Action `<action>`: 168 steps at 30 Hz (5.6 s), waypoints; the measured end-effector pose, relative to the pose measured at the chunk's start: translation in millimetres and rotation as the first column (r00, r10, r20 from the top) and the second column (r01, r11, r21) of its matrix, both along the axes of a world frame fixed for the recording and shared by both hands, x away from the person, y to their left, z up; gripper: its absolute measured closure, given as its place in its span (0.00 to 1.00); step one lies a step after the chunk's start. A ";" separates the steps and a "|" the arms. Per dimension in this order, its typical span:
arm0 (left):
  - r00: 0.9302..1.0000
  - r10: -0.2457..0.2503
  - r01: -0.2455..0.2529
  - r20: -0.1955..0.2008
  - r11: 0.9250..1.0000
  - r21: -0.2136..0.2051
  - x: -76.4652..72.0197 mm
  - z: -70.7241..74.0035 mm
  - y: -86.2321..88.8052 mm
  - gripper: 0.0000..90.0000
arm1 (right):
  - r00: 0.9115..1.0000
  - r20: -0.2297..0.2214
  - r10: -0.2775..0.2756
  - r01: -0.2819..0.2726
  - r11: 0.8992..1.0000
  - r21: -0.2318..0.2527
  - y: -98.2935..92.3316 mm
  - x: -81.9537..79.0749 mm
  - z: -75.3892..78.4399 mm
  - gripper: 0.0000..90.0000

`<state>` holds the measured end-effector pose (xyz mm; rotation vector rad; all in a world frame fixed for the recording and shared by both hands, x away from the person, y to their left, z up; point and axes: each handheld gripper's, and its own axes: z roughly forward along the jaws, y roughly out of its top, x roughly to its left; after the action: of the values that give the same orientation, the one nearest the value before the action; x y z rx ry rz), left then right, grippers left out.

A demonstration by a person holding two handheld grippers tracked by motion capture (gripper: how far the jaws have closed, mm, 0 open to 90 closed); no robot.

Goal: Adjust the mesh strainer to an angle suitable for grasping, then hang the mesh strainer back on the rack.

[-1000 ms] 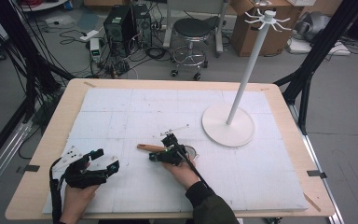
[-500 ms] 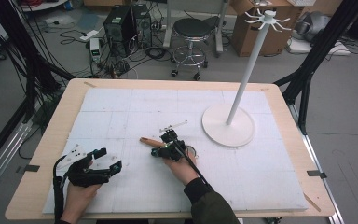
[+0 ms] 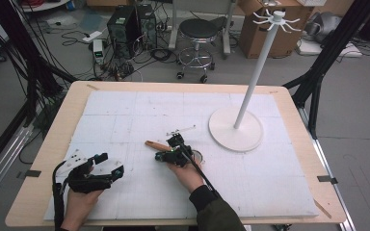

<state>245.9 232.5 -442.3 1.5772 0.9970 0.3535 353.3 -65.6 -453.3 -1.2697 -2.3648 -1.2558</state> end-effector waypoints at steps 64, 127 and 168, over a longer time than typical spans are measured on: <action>1.000 0.000 0.000 -0.004 1.000 -0.007 -1.0 0.3 -2.4 0.10 | 0.993 0.102 0.066 -0.050 0.987 -0.155 -43.4 12.4 9.6 0.63; 1.000 -0.001 0.001 -0.010 1.000 -0.014 -1.8 -0.1 -2.4 0.10 | 0.947 0.098 0.305 -0.184 0.767 -0.614 9.9 12.6 30.9 0.77; 1.000 -0.006 0.006 -0.008 1.000 -0.012 -2.6 0.7 -3.2 0.10 | 0.961 0.265 0.078 -0.054 0.994 -0.096 -67.8 -2.5 63.0 0.77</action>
<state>243.3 229.3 -441.6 1.5714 0.9983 0.3363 350.8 -133.4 -390.3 -1.0919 -2.6520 -1.3967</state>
